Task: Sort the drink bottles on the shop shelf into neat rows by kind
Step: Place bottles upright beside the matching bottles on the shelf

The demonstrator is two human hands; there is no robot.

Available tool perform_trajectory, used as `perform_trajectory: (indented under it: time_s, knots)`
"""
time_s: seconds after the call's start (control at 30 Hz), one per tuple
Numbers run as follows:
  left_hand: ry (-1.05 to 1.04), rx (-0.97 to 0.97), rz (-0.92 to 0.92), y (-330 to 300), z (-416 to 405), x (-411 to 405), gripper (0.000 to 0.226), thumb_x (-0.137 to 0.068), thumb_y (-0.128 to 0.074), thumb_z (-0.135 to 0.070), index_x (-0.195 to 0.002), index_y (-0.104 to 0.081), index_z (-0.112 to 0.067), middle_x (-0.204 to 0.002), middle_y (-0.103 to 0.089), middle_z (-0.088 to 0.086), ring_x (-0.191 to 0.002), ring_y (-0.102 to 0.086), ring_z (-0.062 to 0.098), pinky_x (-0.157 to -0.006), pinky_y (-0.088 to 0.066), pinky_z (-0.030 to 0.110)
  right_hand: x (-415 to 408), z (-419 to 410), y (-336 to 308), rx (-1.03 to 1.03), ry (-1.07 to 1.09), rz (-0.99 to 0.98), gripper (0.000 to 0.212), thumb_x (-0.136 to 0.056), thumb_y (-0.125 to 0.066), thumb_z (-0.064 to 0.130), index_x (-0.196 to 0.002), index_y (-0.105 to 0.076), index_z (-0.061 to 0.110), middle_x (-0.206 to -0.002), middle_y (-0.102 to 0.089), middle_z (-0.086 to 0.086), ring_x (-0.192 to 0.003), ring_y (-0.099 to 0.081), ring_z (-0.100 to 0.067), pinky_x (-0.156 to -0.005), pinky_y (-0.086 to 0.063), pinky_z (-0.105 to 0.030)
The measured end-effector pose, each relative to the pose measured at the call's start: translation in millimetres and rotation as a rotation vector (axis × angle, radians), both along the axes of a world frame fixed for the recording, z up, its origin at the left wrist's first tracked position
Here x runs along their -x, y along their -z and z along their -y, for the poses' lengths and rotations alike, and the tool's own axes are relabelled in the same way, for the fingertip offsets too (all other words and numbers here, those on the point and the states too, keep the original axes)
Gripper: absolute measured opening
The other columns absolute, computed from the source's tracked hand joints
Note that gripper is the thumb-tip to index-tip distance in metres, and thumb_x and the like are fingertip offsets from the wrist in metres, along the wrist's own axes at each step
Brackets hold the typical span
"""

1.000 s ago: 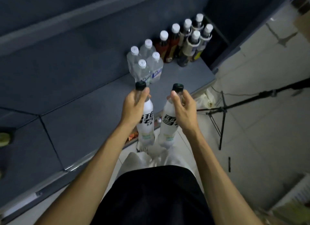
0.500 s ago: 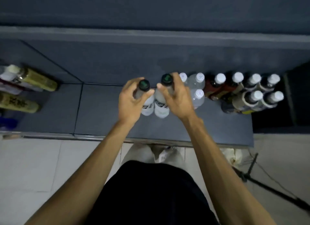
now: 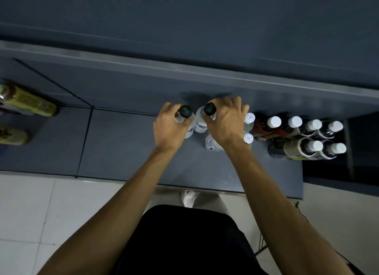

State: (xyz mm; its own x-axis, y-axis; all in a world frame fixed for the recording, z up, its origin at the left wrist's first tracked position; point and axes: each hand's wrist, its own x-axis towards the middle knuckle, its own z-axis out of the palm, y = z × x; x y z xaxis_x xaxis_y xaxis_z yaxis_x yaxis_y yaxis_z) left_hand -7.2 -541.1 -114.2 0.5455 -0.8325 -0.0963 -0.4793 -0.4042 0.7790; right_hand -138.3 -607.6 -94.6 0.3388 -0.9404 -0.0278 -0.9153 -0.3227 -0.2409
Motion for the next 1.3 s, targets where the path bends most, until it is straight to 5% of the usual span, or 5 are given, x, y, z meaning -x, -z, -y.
perform_trajectory:
  time_s: [0.5,0.97,1.17,1.3]
  knots:
    - [0.068,-0.028,-0.027,11,26,-10,0.016,-0.075,-0.073,-0.015,-0.089,-0.065,-0.014,-0.099,-0.058,0.003,-0.081,-0.054,0.012,-0.069,-0.036,0.019,-16,6,21,0.06,0.11,-0.046,0.023,-0.077,-0.073,0.031,-0.092,-0.068,0.015,-0.098,-0.066,-0.006,-0.096,-0.052,-0.034,-0.078,-0.02,-0.037]
    - [0.255,-0.005,-0.121,18,23,-26,0.03,-0.077,-0.073,-0.016,-0.104,-0.061,-0.016,-0.111,-0.056,0.002,-0.094,-0.056,0.015,-0.077,-0.044,0.021,-23,-4,13,-0.085,0.168,-0.059,0.035,-0.089,-0.06,0.03,-0.121,-0.055,0.016,-0.119,-0.057,-0.009,-0.112,-0.048,-0.032,-0.096,-0.026,-0.043]
    - [0.203,0.022,-0.22,8,1,-29,0.051,-0.083,-0.06,-0.006,-0.131,-0.051,-0.019,-0.13,-0.056,0.002,-0.117,-0.055,0.017,-0.099,-0.047,0.036,-23,-20,-8,-0.077,0.065,0.153,0.044,-0.087,-0.062,0.027,-0.128,-0.055,0.014,-0.121,-0.058,-0.011,-0.112,-0.047,-0.035,-0.092,-0.032,-0.041]
    - [0.123,0.05,-0.209,-11,-32,-29,0.047,-0.086,-0.053,0.0,-0.129,-0.055,-0.019,-0.127,-0.058,-0.003,-0.115,-0.054,0.012,-0.097,-0.044,0.025,-32,-43,-26,-0.055,-0.039,0.398,0.036,-0.083,-0.058,0.028,-0.116,-0.063,0.013,-0.111,-0.064,-0.008,-0.102,-0.053,-0.032,-0.086,-0.04,-0.039]
